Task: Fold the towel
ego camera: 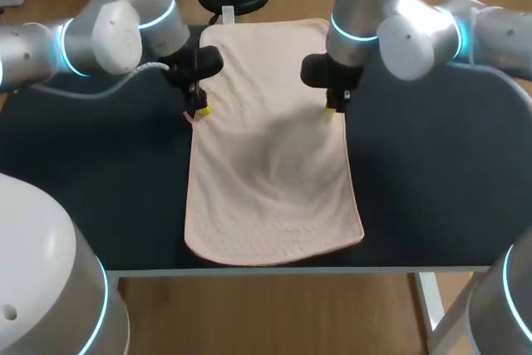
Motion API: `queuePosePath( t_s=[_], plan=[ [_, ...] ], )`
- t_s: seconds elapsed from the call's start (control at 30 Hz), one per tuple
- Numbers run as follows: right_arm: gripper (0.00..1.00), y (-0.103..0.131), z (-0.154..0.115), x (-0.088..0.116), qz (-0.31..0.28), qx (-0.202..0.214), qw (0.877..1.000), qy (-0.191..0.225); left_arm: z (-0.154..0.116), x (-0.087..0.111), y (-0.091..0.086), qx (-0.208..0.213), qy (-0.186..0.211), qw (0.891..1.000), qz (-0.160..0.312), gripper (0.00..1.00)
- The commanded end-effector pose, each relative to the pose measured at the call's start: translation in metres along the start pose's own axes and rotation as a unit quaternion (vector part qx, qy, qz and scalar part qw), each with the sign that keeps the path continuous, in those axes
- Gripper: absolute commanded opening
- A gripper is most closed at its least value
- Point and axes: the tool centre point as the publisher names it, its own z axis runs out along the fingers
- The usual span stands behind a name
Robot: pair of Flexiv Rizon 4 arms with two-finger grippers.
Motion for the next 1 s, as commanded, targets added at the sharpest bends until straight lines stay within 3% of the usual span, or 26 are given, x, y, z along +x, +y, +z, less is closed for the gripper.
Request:
queuePosePath(
  t_s=[0.03,0.3,0.43,0.47,0.5,0.53,0.57,0.87,1.0],
  plan=[
    [0.00,-0.003,-0.014,0.000,0.004,-0.001,1.000,-0.011,-0.009,0.000,-0.001,0.007,-0.004,1.000,-0.001,0.00],
    [0.00,-0.008,-0.043,-0.012,0.006,-0.002,0.999,-0.041,-0.040,-0.004,-0.004,0.031,-0.022,0.999,-0.003,0.00],
    [0.00,-0.009,-0.045,-0.011,0.001,-0.003,0.999,-0.041,-0.041,-0.003,-0.006,0.028,-0.018,0.999,0.008,0.00],
    [0.00,-0.008,-0.042,-0.010,-0.002,-0.002,0.999,-0.038,-0.038,-0.001,-0.006,0.025,-0.014,1.000,0.013,0.12],
    [0.00,-0.007,-0.040,-0.008,-0.006,-0.002,0.999,-0.034,-0.034,0.001,-0.007,0.016,-0.006,1.000,0.022,0.40],
    [0.00,-0.006,-0.038,-0.007,-0.006,-0.003,0.999,-0.033,-0.031,0.003,-0.009,0.009,-0.003,0.999,0.030,0.87],
    [0.00,-0.005,-0.037,-0.006,-0.006,-0.003,0.999,-0.033,-0.028,0.004,-0.010,0.011,0.009,0.999,0.034,1.00],
    [0.00,0.007,-0.033,-0.005,-0.006,-0.012,1.000,-0.028,-0.007,0.008,-0.019,-0.016,0.011,0.998,0.068,1.00],
    [0.00,0.008,-0.033,-0.005,-0.005,-0.014,1.000,-0.027,0.001,0.002,-0.015,-0.032,0.005,0.998,0.052,1.00]
  ],
)
